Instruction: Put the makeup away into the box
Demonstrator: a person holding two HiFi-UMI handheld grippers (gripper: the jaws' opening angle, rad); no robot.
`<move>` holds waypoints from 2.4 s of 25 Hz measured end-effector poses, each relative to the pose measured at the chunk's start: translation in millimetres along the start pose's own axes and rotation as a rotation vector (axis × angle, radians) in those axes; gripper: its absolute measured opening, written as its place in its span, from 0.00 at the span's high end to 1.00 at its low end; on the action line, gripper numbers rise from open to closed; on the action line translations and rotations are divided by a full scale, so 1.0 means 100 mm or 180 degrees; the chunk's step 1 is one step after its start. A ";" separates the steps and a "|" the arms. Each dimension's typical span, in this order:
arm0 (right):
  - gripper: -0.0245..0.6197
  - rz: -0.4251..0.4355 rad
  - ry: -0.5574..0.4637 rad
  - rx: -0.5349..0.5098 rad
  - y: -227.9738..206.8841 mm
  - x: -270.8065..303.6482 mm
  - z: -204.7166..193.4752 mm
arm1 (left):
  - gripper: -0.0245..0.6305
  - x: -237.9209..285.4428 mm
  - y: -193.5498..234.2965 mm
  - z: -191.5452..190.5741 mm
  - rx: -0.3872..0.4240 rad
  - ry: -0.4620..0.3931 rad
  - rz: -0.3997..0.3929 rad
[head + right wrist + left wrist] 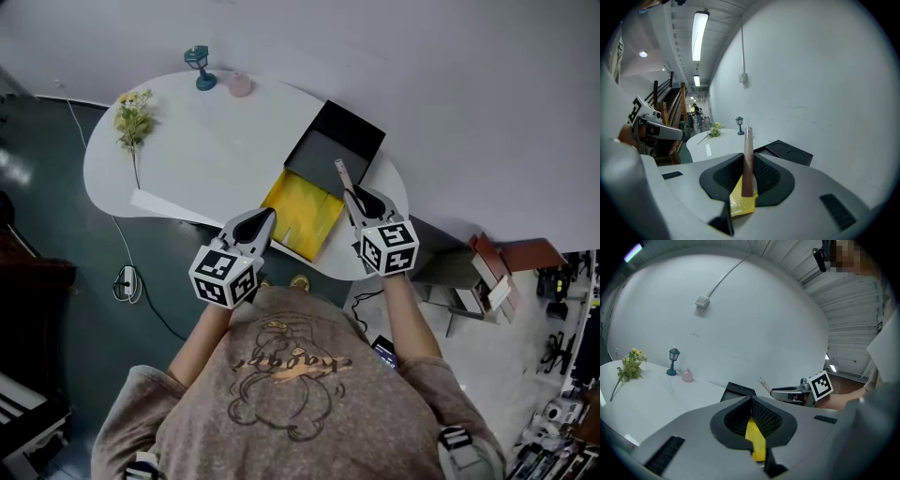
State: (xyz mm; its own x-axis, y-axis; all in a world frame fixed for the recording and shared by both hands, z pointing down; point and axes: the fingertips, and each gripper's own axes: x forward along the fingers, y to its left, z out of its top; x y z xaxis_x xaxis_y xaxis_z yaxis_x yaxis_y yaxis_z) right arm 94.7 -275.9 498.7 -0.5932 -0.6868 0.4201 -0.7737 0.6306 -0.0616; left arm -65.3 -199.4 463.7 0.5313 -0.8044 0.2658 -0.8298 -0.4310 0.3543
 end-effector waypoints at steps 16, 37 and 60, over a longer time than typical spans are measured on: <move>0.85 0.0535 0.0413 -0.0561 0.52 0.53 -0.31 | 0.93 -0.18 0.23 0.04 -0.0041 -0.0080 0.0224; 0.85 0.0593 0.1282 -0.0872 0.68 1.11 -1.07 | 0.93 -0.24 0.45 0.07 -0.0074 -0.0064 0.0365; 0.85 0.0514 0.2063 -0.1364 0.69 1.41 -1.42 | 0.93 -0.24 0.70 0.08 -0.0170 -0.0054 0.0442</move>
State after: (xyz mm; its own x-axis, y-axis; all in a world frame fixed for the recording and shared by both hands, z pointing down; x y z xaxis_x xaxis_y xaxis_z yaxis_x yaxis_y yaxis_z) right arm -10.5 -278.3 682.8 -0.3410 -0.3108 0.8872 -0.4579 0.8792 0.1320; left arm -137.6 -213.8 475.3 0.4087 -0.8617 0.3006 -0.8847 -0.2932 0.3624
